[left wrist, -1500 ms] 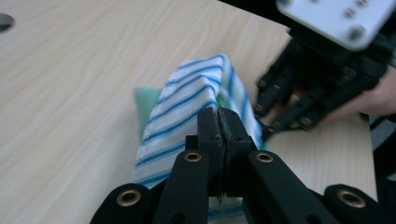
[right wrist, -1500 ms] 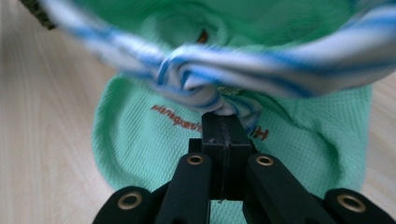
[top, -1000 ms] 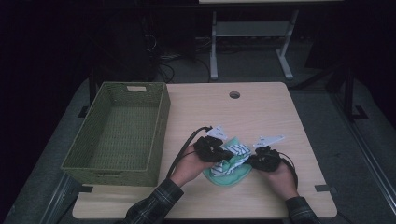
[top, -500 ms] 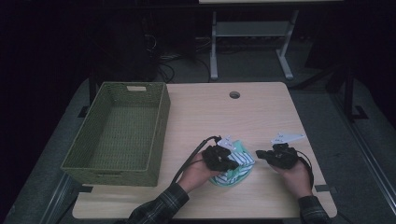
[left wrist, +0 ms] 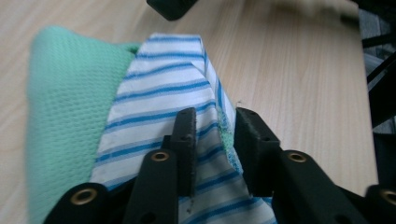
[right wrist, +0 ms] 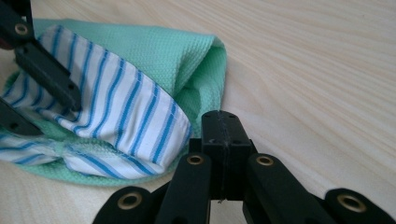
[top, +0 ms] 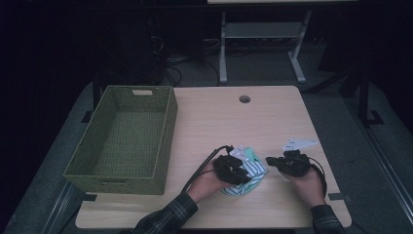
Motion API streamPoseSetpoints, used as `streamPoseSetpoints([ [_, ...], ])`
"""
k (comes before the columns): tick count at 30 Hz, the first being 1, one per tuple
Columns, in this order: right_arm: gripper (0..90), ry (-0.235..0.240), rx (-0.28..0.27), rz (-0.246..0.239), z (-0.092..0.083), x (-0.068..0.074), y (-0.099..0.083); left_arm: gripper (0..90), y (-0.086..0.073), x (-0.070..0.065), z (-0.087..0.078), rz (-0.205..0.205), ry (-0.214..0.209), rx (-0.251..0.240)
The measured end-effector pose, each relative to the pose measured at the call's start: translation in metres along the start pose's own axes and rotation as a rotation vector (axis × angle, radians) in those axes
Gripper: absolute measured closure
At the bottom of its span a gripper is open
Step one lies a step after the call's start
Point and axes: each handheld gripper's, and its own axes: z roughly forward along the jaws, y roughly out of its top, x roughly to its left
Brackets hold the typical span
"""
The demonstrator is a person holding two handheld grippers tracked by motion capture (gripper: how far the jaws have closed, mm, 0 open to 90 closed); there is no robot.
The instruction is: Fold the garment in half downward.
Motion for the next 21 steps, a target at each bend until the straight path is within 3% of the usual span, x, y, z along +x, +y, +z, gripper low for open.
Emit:
streamPoseSetpoints([
  [5, 89.7, 0.015, -0.013, 0.001, -0.002, 0.002, 0.004, 66.5, 0.001, 0.002, -0.018, -0.019, 0.011, -0.047],
  [9, 89.6, 0.025, -0.020, -0.020, -0.002, 0.005, 0.010, 71.6, -0.002, 0.005, -0.033, -0.034, 0.028, -0.069],
  [16, 89.6, 0.047, -0.023, -0.046, 0.004, 0.012, 0.022, 88.7, -0.013, 0.012, -0.053, -0.068, 0.058, -0.073],
  [21, 89.7, 0.058, -0.039, -0.066, 0.007, 0.015, 0.032, 89.5, -0.023, 0.016, -0.060, -0.092, 0.094, -0.062],
])
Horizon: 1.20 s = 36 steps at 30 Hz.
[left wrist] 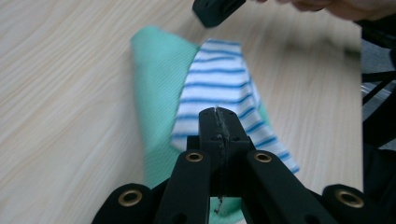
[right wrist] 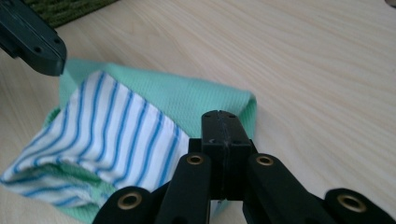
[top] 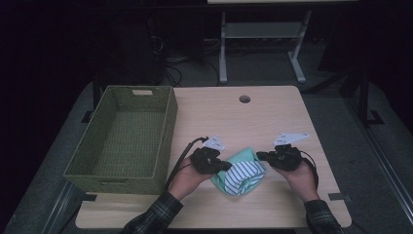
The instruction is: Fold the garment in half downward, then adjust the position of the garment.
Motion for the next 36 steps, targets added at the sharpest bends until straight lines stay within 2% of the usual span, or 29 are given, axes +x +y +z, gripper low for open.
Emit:
streamPoseSetpoints([
  [6, 89.7, 0.020, -0.023, -0.017, 0.007, 0.003, 0.017, 89.5, -0.006, 0.007, -0.007, -0.027, 0.036, -0.007],
  [11, 89.7, 0.042, -0.012, -0.028, 0.021, 0.007, 0.029, 89.4, -0.006, 0.011, -0.007, -0.038, 0.054, -0.019],
  [15, 89.7, 0.052, 0.012, -0.018, 0.037, 0.005, 0.029, 89.1, -0.008, 0.017, 0.000, -0.043, 0.068, 0.014],
  [17, 89.7, 0.056, 0.025, -0.013, 0.044, 0.003, 0.027, 89.1, -0.010, 0.020, 0.006, -0.060, 0.071, 0.016],
  [24, 89.7, 0.057, 0.092, -0.008, 0.067, -0.001, 0.018, 89.2, -0.016, 0.024, 0.022, -0.048, 0.093, 0.095],
  [27, 89.8, 0.061, 0.104, 0.000, 0.071, -0.003, 0.014, 89.4, -0.019, 0.026, 0.027, -0.031, 0.112, 0.144],
  [28, 89.8, 0.062, 0.105, 0.007, 0.071, -0.003, 0.014, 89.5, -0.020, 0.027, 0.029, -0.040, 0.121, 0.149],
  [30, 89.9, 0.059, 0.111, 0.005, 0.071, -0.003, 0.014, 89.6, -0.023, 0.028, 0.031, -0.021, 0.140, 0.194],
  [36, 89.9, 0.039, 0.120, -0.002, 0.069, -0.003, 0.013, 89.7, -0.024, 0.028, 0.030, -0.020, 0.152, 0.187],
])
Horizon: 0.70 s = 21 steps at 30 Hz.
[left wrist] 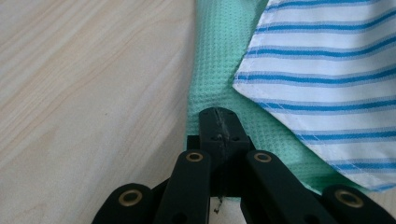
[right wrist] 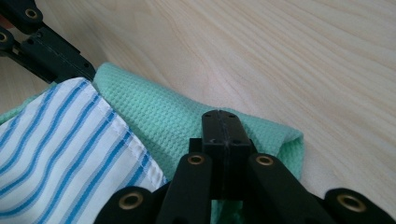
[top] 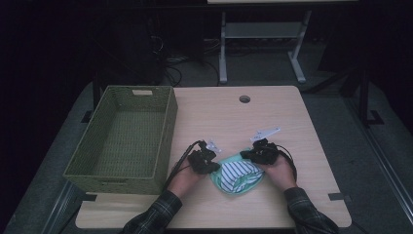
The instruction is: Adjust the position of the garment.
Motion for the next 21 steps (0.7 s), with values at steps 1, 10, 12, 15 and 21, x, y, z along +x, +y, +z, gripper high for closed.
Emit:
streamPoseSetpoints([
  [1, 89.9, -0.002, -0.001, 0.001, 0.000, 0.000, 0.000, 89.6, 0.000, 0.001, 0.000, 0.001, 0.001, -0.005],
  [10, 89.8, -0.019, -0.059, -0.003, -0.026, -0.004, -0.006, 89.5, 0.000, -0.006, -0.026, -0.023, -0.063, -0.101],
  [12, 89.8, -0.030, -0.055, 0.007, -0.032, -0.007, -0.011, 89.5, -0.001, -0.013, -0.028, -0.025, -0.072, -0.106],
  [15, 89.8, -0.037, -0.050, 0.022, -0.037, -0.011, -0.018, 89.5, -0.006, -0.022, -0.030, -0.001, -0.092, -0.084],
  [21, 89.8, -0.034, -0.029, 0.024, -0.038, -0.013, -0.027, 89.4, -0.016, -0.037, -0.023, 0.013, -0.118, -0.041],
])
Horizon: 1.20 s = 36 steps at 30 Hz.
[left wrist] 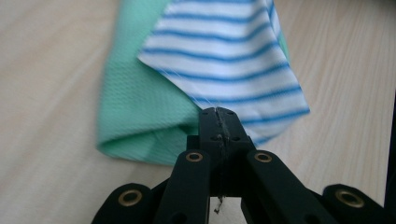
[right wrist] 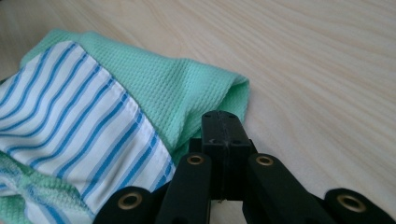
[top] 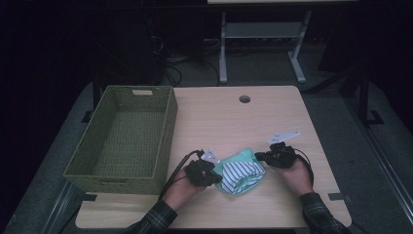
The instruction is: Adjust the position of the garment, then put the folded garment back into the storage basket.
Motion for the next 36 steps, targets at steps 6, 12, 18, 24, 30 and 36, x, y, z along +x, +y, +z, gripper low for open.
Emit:
streamPoseSetpoints([
  [6, 89.8, 0.008, 0.016, -0.009, 0.005, 0.002, -0.001, 89.4, -0.001, 0.001, 0.010, 0.012, 0.008, 0.040],
  [12, 89.8, 0.011, 0.045, -0.008, 0.010, 0.003, -0.003, 89.4, -0.001, 0.008, 0.011, 0.006, 0.034, 0.055],
  [18, 89.8, 0.011, 0.055, -0.011, 0.008, 0.006, -0.005, 89.4, 0.002, 0.020, 0.014, -0.017, 0.058, 0.053],
  [24, 89.8, 0.019, 0.058, -0.006, 0.004, 0.009, -0.010, 89.4, 0.008, 0.029, 0.015, -0.015, 0.076, 0.068],
  [30, 89.8, 0.017, 0.074, -0.014, -0.002, 0.013, -0.015, 89.5, 0.016, 0.039, 0.019, -0.027, 0.093, 0.065],
  [36, 89.8, 0.025, 0.073, -0.024, -0.008, 0.019, -0.022, 89.4, 0.024, 0.049, 0.024, -0.032, 0.099, 0.067],
])
